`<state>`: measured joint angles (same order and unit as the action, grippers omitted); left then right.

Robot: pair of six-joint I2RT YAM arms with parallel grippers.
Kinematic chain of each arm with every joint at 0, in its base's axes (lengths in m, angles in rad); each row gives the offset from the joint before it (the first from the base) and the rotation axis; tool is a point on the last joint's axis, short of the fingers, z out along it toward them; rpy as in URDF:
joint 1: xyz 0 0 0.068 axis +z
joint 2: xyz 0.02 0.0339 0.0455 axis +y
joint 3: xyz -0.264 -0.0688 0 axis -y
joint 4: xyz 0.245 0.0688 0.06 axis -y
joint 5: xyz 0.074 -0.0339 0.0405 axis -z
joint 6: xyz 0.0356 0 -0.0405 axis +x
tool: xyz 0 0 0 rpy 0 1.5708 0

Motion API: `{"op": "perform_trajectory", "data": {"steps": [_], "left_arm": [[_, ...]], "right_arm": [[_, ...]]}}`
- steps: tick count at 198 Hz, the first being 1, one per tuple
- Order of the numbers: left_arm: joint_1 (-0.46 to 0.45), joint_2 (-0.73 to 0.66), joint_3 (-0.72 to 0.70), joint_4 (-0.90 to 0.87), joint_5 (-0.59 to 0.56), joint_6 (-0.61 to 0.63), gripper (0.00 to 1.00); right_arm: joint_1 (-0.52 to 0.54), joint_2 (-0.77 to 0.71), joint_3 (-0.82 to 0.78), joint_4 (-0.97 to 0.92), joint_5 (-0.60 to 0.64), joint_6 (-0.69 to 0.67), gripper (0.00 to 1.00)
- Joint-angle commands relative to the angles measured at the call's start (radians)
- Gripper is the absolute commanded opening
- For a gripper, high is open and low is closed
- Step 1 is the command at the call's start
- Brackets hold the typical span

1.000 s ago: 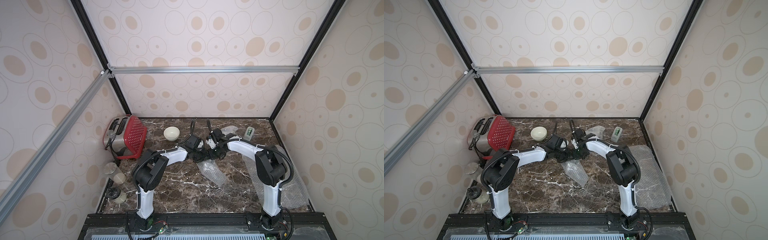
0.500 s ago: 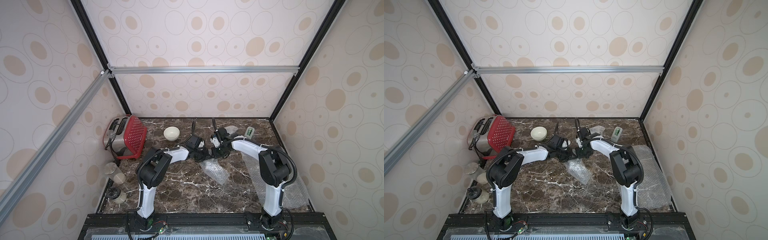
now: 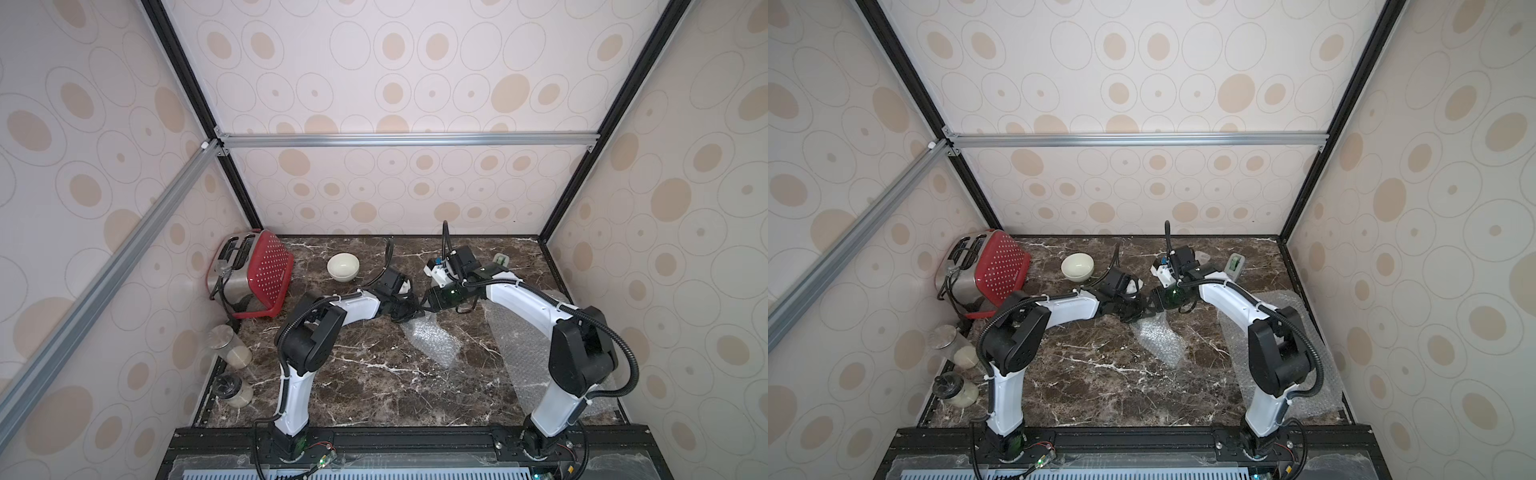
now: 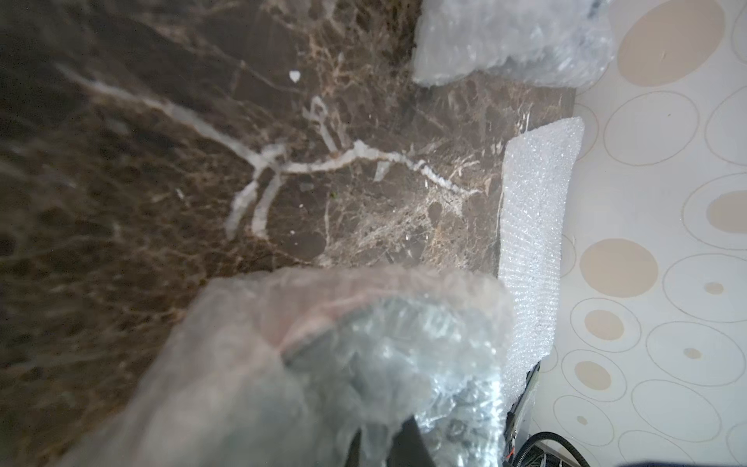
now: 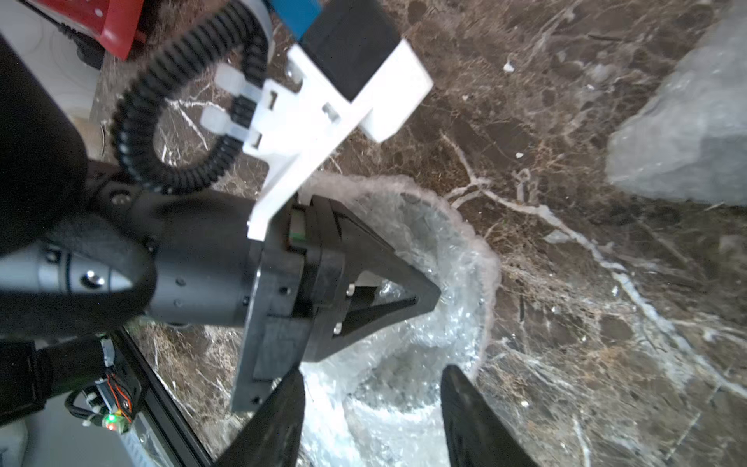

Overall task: Wrap bowls in bubble wrap
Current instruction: Wrap the bowl in bubble wrap.

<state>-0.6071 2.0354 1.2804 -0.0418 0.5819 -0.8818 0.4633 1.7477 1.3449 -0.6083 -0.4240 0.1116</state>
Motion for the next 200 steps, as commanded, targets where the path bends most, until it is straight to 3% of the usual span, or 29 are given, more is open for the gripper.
{"op": "perform_trajectory", "data": {"steps": [1,32,60,81,109,200], "left_arm": [[-0.016,0.057,0.021,-0.067,-0.023,0.032,0.12],[-0.016,0.061,0.033,-0.077,-0.022,0.038,0.12],[-0.016,0.063,0.045,-0.090,-0.022,0.042,0.11],[-0.016,0.062,0.047,-0.094,-0.024,0.044,0.11],[-0.016,0.062,0.045,-0.102,-0.025,0.049,0.12],[-0.016,0.062,0.041,-0.105,-0.022,0.059,0.11]], "right_arm": [[0.008,-0.007,-0.045,-0.050,-0.065,-0.052,0.53],[0.012,0.009,-0.057,-0.072,-0.127,-0.080,0.53],[0.020,0.030,-0.049,-0.072,-0.155,-0.087,0.44],[0.020,0.037,-0.043,-0.073,-0.171,-0.087,0.30],[0.020,0.054,-0.028,-0.107,-0.151,-0.100,0.00],[-0.103,0.046,-0.059,-0.070,0.024,0.017,0.00]]}}
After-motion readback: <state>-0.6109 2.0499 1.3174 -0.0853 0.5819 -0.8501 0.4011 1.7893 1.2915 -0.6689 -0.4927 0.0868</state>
